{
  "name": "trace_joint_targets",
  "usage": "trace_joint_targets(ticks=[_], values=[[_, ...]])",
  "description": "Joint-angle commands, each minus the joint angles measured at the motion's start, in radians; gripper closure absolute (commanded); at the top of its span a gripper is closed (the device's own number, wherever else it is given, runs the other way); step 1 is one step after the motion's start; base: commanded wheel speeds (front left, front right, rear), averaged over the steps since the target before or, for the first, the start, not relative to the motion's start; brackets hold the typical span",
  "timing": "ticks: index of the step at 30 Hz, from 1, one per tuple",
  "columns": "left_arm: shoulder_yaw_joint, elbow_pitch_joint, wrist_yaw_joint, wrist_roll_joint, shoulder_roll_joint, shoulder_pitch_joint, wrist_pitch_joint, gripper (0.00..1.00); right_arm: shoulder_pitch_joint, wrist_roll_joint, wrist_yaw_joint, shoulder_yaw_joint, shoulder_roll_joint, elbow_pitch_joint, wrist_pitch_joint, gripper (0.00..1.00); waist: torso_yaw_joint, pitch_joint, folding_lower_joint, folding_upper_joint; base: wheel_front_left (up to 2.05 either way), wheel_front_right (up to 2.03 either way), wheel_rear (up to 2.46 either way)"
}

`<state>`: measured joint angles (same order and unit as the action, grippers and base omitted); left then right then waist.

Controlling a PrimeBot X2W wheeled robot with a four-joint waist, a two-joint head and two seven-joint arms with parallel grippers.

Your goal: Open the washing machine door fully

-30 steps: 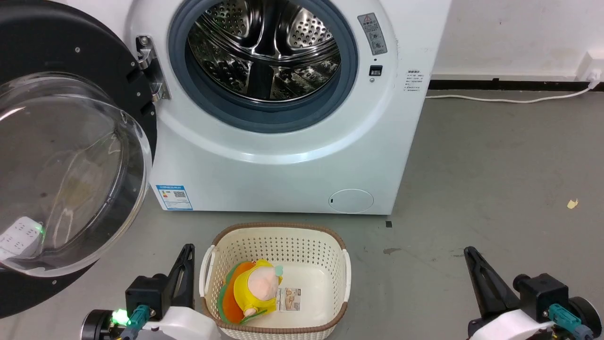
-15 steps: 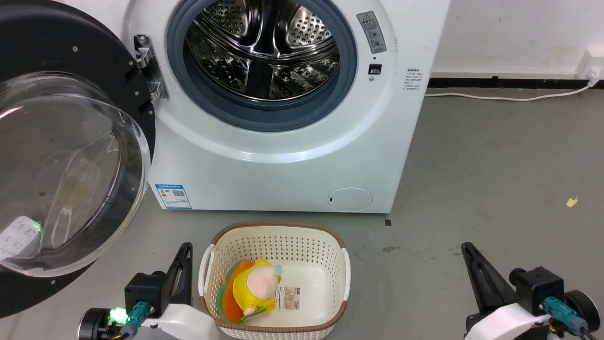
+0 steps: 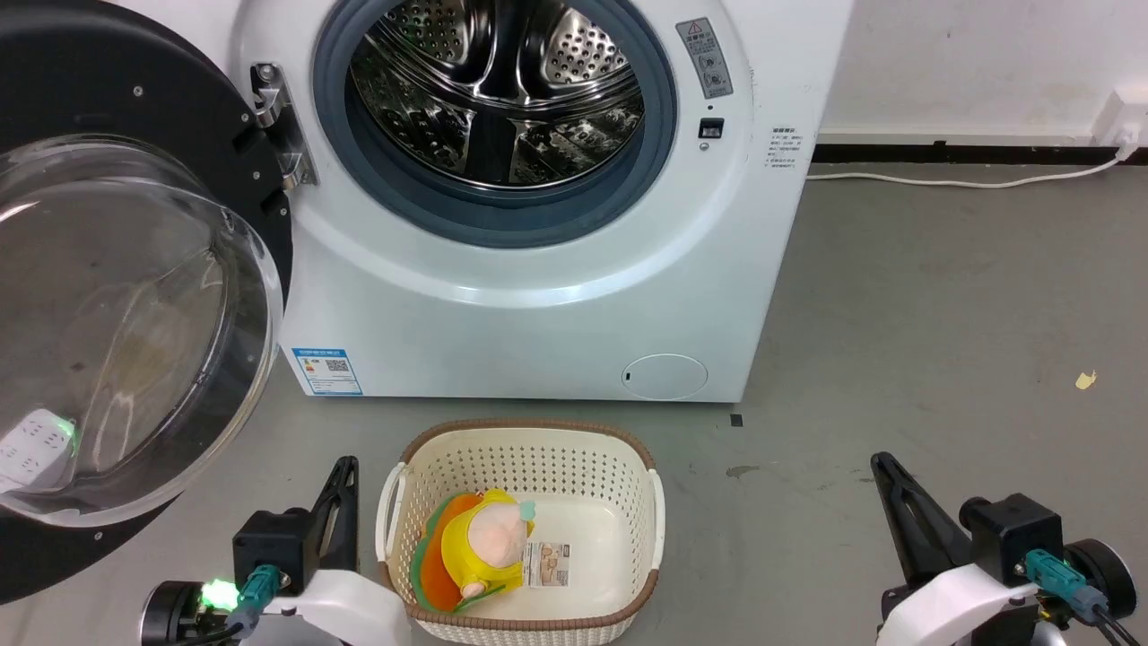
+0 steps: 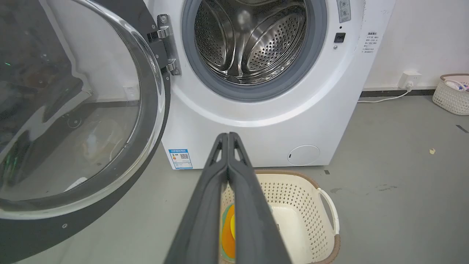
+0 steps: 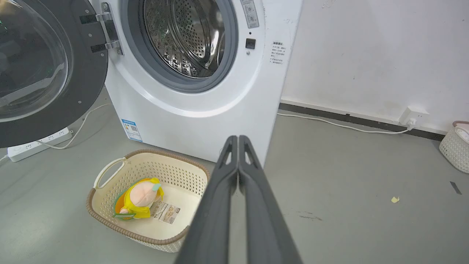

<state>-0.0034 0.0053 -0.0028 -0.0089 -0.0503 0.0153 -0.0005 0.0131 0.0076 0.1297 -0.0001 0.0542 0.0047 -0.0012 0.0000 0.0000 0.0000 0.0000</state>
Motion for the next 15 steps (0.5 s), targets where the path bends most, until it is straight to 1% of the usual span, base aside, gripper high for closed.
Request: trace_joint_targets(ticks=[1,15], values=[[0.003,-0.005,0.003,0.009,0.000,-0.015,0.000,1.00,-0.013,-0.008,0.001,0.000,-0.004,-0.005,0.001,1.00,0.000,0.000,0.0000,0.0000,0.00,0.00,0.00],[0.003,-0.005,0.003,0.009,0.000,-0.015,0.000,1.00,-0.013,-0.008,0.001,0.000,-0.004,-0.005,0.001,1.00,0.000,0.000,0.0000,0.0000,0.00,0.00,0.00]])
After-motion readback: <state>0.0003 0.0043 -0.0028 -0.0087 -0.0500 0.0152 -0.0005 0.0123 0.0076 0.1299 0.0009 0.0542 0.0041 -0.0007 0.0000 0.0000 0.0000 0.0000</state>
